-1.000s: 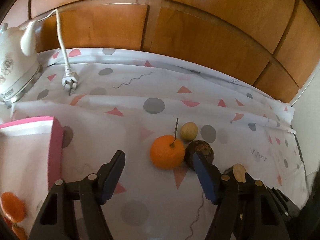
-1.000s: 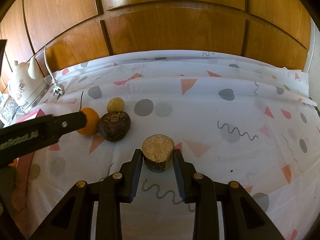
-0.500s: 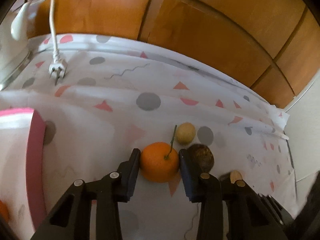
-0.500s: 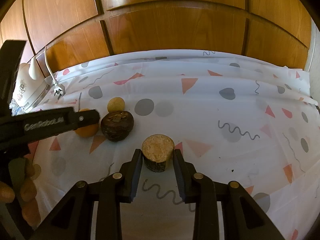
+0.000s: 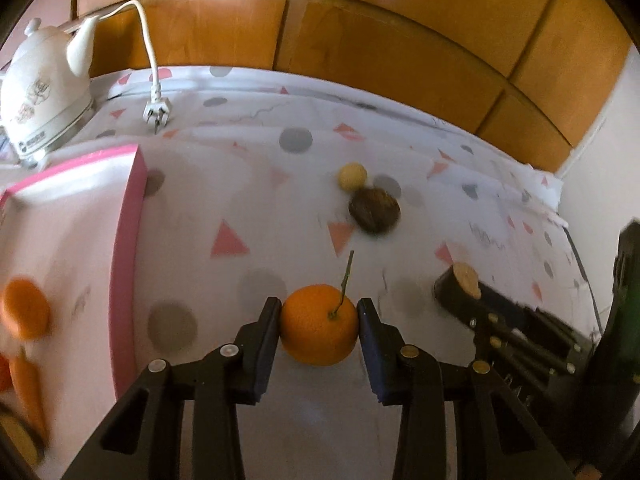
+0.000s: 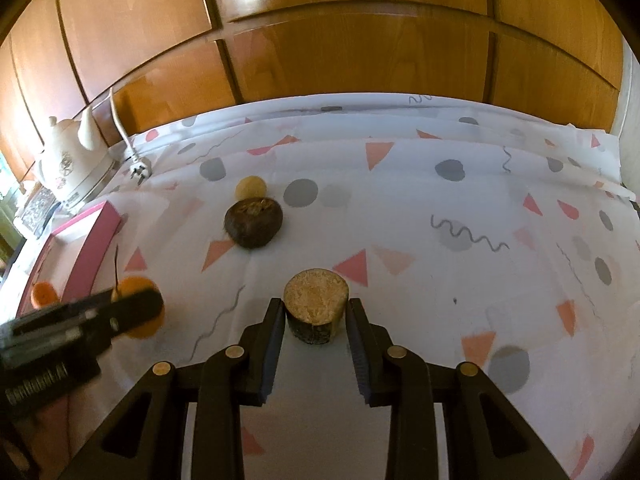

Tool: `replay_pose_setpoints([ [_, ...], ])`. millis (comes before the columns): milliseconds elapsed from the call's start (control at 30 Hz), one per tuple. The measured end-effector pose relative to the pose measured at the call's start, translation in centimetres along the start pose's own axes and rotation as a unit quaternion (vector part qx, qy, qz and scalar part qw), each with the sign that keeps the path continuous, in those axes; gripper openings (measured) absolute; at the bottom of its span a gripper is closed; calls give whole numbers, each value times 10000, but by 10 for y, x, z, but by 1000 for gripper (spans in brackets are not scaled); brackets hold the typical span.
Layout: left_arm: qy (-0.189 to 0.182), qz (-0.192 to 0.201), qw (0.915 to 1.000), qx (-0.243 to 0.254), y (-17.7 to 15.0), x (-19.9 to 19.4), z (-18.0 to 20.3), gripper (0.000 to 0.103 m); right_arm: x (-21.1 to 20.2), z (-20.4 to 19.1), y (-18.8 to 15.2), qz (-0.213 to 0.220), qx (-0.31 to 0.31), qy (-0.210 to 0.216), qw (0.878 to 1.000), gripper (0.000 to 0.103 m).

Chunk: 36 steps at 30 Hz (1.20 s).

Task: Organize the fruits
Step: 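Carry the orange and log piece into the tray and open both grippers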

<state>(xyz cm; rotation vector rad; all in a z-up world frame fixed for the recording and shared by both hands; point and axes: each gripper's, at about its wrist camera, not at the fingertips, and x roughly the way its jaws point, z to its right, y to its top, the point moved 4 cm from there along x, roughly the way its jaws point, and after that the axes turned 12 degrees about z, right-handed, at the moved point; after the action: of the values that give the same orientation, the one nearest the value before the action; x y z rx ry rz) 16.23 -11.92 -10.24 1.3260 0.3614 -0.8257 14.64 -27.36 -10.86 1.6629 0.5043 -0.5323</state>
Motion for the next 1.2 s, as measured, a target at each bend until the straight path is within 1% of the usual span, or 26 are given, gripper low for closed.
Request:
replay_pose_setpoints([
  [133,-39,78,10000,27,-19,-14,6,39,-16,-2,-8,30,-111,-30,9999,32],
  [267,-53,242,9992,327,-36,-24,16,39,-35,-3,-21,83,-240,-81,9996,32],
  [400,-11,399,9982,457,-42,-24,18,40,-41,-1,-39,55,-234,-121,9996,32],
  [467,17,322,9980,537,-46,-17,18,40,-42,-1,-44,106,-232,-120,9996,30],
  [533,57,359,9975,604,-45,-17,20,40,-43,-3,-46,189,-248,-169,9994,30],
  [700,22,372,9977,559,-45,-15,18,40,-43,-1,-47,240,-162,-149,9995,30],
  [1200,13,439,9973,586,-47,-15,19,40,-43,-1,-51,187,-127,-162,9996,30],
])
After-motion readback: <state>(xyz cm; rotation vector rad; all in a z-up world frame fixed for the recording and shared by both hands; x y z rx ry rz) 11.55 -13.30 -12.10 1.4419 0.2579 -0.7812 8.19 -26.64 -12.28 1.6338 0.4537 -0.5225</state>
